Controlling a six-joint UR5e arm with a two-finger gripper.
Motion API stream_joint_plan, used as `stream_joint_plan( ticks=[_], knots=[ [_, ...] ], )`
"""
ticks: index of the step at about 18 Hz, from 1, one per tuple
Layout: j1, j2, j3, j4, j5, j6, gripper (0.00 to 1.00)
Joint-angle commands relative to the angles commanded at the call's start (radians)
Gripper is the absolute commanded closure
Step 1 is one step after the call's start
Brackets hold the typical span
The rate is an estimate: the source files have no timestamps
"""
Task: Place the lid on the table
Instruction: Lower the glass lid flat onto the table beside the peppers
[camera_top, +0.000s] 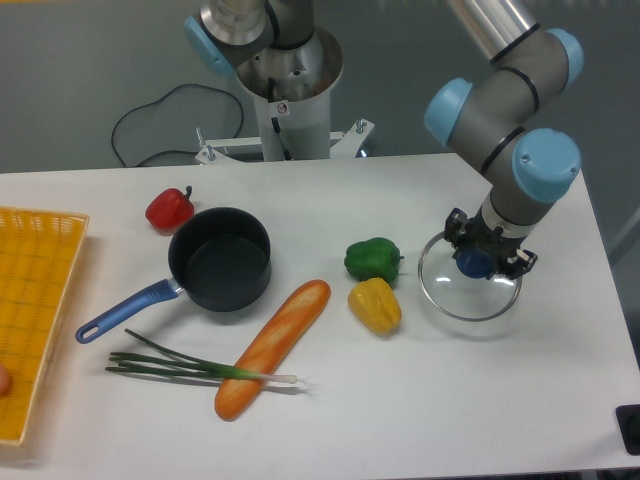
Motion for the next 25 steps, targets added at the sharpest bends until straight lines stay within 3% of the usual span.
stream_joint_plan(
  ticks=[5,25],
  knots=[
    [0.0,-0.014,-0.005,0.005,-0.058,-0.006,0.44],
    [-0.008,-0.029,-0.031,0.043,-0.066,-0.006,0.43]
  ],
)
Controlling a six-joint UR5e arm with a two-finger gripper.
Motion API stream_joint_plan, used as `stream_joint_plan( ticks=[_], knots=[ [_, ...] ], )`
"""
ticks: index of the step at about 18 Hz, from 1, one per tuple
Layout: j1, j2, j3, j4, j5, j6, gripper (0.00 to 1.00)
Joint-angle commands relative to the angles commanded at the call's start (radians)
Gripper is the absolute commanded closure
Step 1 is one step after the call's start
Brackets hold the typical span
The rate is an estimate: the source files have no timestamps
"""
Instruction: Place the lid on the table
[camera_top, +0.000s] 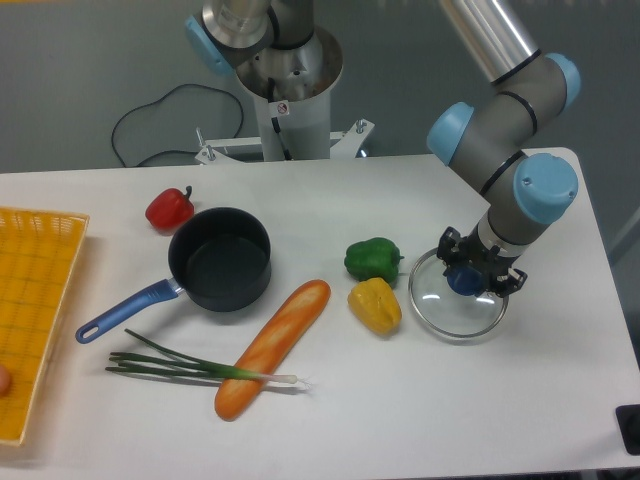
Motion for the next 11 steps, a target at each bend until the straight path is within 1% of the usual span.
stream_joint_plan(
  ticks=[11],
  knots=[
    [0.0,-0.006,-0.006,0.003,0.0,0.0,0.4]
  ],
)
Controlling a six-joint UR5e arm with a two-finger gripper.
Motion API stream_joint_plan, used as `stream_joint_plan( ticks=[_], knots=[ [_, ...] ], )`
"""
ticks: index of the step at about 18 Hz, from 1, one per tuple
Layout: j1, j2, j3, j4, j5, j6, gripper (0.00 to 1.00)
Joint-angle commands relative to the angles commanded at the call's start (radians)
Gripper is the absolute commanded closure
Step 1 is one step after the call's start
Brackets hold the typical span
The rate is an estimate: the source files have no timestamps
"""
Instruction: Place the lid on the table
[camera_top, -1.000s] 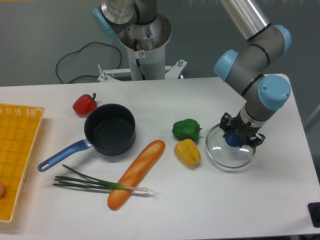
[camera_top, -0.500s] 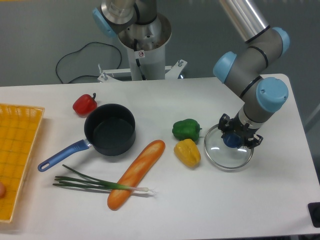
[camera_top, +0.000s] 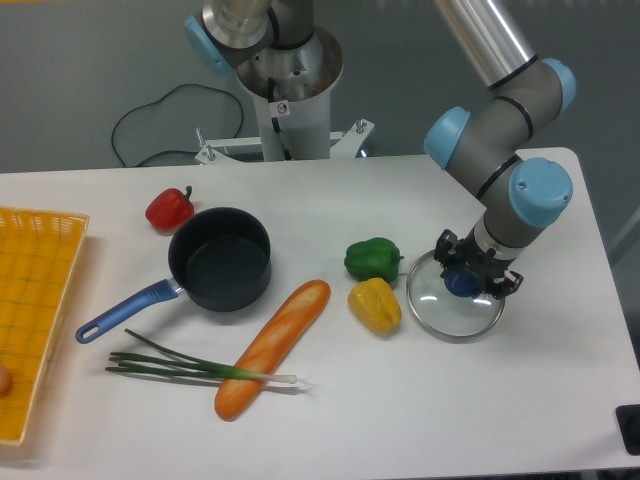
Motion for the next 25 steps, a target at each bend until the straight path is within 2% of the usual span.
stream_joint_plan(
  ticks=[8,25],
  knots=[
    [0.0,0.0,-0.006,0.003,0.0,-0.005,0.39],
    [-0.005,-0.006,-0.011,0.005,0.0,-0.005,0.31]
  ],
)
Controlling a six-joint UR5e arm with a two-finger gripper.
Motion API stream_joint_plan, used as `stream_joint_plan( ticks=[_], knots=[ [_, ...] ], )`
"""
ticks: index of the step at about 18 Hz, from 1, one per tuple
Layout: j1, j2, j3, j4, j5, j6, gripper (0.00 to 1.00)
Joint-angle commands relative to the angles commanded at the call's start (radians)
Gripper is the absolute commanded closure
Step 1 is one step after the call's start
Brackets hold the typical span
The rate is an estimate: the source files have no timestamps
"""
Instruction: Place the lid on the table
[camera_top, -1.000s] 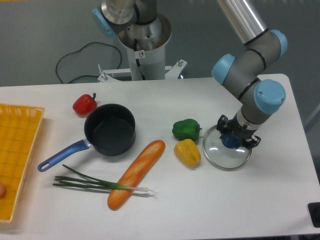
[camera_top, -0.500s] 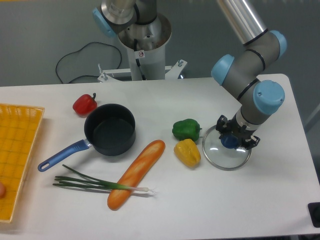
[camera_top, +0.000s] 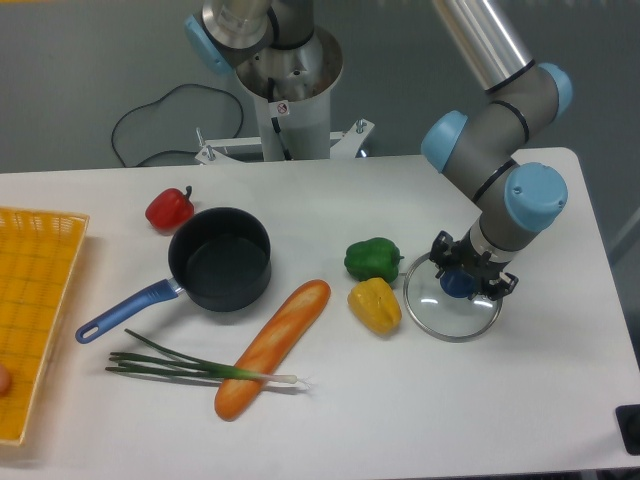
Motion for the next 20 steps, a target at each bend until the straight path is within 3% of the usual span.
stream_joint_plan(
  ticks=[3,4,5,12,20],
  knots=[
    [0.0,0.0,0.002,0.002,0.0,0.002,0.2],
    [0.0,0.0,0.005,0.002,0.0,0.003,0.08],
    [0.0,0.0,0.008,0.002,0.0,0.005,0.02],
    [-0.005,0.011,0.031,0.0,0.003,0.008,0.0],
    [-0.123,0.043,0.08,0.017,0.112,0.011,0.0]
  ],
)
